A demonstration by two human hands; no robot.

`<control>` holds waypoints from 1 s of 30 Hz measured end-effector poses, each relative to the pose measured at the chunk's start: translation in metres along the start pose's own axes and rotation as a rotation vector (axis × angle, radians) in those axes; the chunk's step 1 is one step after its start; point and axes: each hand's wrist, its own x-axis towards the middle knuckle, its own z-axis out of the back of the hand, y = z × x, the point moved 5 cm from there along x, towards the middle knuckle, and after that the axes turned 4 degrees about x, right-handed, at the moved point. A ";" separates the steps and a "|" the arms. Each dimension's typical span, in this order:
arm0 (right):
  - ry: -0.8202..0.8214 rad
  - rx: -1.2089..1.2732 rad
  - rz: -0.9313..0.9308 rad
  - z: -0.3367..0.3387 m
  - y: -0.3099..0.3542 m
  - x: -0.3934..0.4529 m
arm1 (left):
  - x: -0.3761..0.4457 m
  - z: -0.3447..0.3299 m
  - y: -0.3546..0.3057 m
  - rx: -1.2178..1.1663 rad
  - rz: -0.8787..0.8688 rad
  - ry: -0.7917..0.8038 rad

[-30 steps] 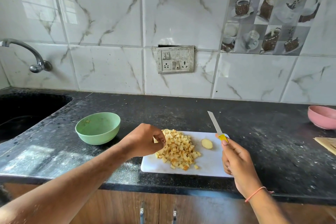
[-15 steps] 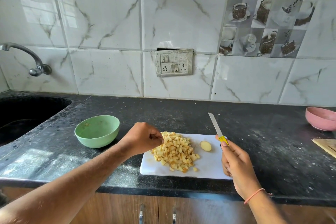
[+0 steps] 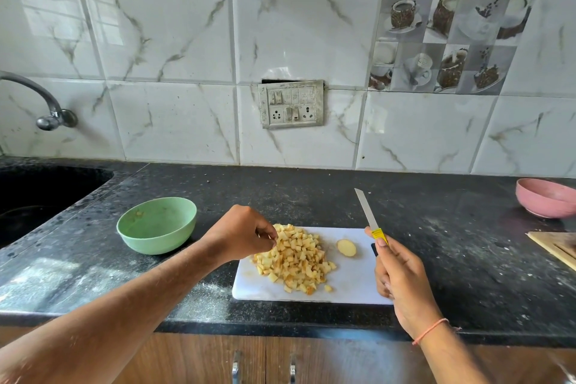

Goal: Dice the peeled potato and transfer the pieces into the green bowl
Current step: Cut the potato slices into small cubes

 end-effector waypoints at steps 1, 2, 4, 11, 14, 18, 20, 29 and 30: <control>-0.001 0.000 -0.001 0.000 0.000 0.000 | 0.001 0.000 0.000 0.001 0.003 -0.002; -0.003 -0.001 -0.002 0.000 0.000 0.000 | 0.002 0.001 -0.001 0.004 0.004 -0.003; 0.002 -0.006 0.003 0.000 0.001 -0.001 | 0.005 0.001 -0.001 0.022 -0.004 -0.008; 0.001 0.003 0.003 -0.002 0.004 -0.002 | 0.011 0.002 -0.009 0.183 -0.072 -0.013; -0.004 0.015 0.002 -0.001 0.004 -0.002 | 0.013 0.001 -0.010 0.233 -0.074 0.007; -0.004 0.000 0.004 -0.001 0.003 0.000 | 0.020 -0.003 -0.008 0.242 -0.078 0.021; -0.003 -0.005 0.006 0.000 0.003 0.000 | 0.022 -0.006 -0.006 0.254 -0.093 0.030; -0.004 -0.009 0.004 -0.001 0.003 0.000 | 0.024 -0.009 -0.002 0.275 -0.154 0.109; -0.003 -0.006 0.004 0.000 0.003 0.000 | 0.024 -0.009 -0.002 0.282 -0.155 0.120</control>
